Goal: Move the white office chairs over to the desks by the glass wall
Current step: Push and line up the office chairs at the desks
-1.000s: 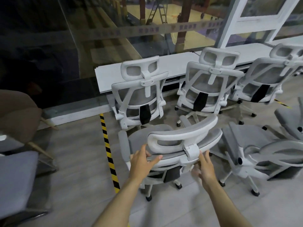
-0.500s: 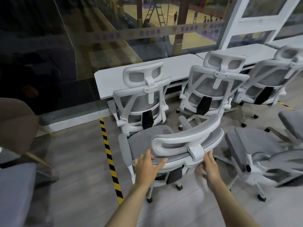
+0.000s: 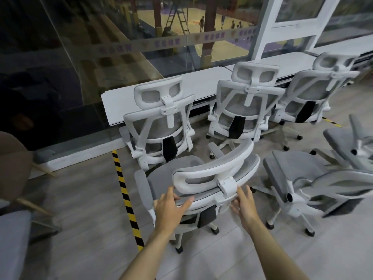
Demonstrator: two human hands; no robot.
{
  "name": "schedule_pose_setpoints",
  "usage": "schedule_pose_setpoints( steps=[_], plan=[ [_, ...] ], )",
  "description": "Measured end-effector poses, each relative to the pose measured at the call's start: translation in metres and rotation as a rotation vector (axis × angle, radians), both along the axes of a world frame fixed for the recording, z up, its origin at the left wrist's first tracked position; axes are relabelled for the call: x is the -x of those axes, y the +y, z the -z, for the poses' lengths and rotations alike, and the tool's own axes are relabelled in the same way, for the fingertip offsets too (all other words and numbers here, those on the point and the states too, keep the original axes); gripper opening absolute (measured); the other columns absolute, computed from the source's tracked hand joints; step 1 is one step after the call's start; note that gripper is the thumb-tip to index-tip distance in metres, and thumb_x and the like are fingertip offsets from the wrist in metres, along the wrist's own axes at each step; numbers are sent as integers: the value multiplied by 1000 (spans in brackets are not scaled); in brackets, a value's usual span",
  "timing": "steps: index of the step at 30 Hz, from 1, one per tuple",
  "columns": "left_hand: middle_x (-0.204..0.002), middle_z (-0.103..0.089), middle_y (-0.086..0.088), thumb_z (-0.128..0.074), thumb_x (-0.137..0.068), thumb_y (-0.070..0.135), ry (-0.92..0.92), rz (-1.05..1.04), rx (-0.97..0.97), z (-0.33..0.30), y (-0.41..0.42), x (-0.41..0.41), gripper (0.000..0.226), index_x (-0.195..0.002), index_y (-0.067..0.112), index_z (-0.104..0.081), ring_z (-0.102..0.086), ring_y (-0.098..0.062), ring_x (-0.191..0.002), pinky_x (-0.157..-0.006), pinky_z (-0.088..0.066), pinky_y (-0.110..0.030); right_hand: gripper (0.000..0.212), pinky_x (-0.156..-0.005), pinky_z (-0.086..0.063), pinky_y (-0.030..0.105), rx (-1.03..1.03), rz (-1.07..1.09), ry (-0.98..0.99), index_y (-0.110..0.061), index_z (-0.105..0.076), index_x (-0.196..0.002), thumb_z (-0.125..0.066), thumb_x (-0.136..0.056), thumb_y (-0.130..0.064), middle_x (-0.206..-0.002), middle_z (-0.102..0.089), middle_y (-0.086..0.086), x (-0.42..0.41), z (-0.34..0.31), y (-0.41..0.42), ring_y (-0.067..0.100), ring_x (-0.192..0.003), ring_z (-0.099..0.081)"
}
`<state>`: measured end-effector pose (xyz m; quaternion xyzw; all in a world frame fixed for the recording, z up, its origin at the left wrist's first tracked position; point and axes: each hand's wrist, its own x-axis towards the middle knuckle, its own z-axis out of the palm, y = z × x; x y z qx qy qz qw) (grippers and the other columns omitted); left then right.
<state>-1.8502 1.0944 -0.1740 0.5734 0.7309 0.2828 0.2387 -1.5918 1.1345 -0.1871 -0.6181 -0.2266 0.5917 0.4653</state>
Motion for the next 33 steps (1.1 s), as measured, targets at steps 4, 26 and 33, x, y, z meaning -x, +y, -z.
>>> schedule_pose_setpoints(
  steps=[4, 26, 33],
  plan=[
    [-92, -57, 19, -51, -70, 91, -25, -41, 24, 4, -8, -9, 89, -133, 28, -47, -54, -14, -99, -92, -41, -32, 117, -92, -55, 41, -32, -110, -74, -42, -5, -160, -80, -72, -64, -148, -53, 3, -21, -4, -9, 22, -121, -62],
    [-126, -44, 16, -64, -72, 81, -77, -398, 88, -14, 10, -77, 93, -147, 41, -25, -26, -26, -135, -118, -14, -54, 81, -125, -11, 54, -359, -701, -991, -16, -21, -159, -53, -96, -55, -170, -7, 6, -120, -4, 129, 16, -156, 13],
    [-130, -51, 10, -52, -60, 93, -71, -402, 91, -8, 9, -84, 104, -145, 39, -28, -25, -24, -132, -117, -17, -49, 78, -125, -6, 54, -351, -656, -982, -15, -15, -161, -54, -97, -39, -170, -3, 6, -126, -9, 116, 17, -155, 17]
  ],
)
